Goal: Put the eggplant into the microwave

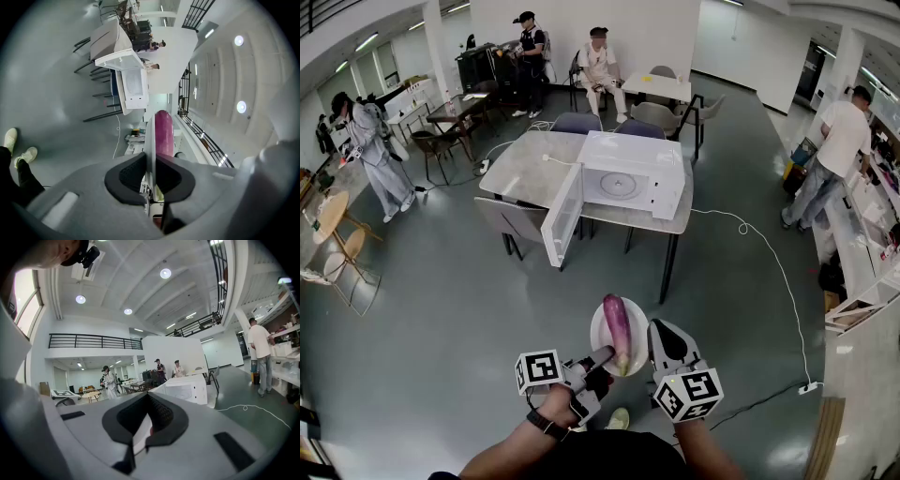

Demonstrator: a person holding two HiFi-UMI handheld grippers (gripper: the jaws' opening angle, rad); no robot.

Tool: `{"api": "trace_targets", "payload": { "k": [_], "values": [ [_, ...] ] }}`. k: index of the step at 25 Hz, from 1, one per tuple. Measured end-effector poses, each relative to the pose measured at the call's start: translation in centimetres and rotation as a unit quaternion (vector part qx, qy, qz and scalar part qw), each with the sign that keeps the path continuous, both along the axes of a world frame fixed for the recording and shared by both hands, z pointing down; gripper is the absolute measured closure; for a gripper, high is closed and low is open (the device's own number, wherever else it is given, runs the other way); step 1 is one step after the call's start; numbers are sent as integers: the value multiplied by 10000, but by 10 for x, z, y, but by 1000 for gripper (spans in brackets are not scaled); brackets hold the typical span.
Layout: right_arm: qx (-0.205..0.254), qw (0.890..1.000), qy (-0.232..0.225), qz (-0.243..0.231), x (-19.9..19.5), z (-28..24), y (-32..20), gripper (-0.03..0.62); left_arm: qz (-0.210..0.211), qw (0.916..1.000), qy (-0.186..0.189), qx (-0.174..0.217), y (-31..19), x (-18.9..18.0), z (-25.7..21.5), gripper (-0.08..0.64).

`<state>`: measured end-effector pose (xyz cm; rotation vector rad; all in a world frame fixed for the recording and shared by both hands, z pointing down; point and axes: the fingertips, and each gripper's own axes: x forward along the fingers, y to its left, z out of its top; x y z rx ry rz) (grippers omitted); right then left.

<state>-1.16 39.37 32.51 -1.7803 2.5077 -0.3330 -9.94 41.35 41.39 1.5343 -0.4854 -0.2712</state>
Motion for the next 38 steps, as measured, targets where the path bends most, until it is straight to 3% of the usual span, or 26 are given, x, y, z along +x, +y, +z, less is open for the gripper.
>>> {"api": "trace_targets", "payload": {
  "k": [19, 38],
  "values": [
    [-2, 9998, -84, -156, 11, 2, 0, 591, -32, 10000, -70, 4, -1, 17, 2, 522],
    [29, 9995, -266, -142, 51, 8, -23, 591, -198, 9996, -139, -117, -24, 47, 14, 522]
  ]
}}
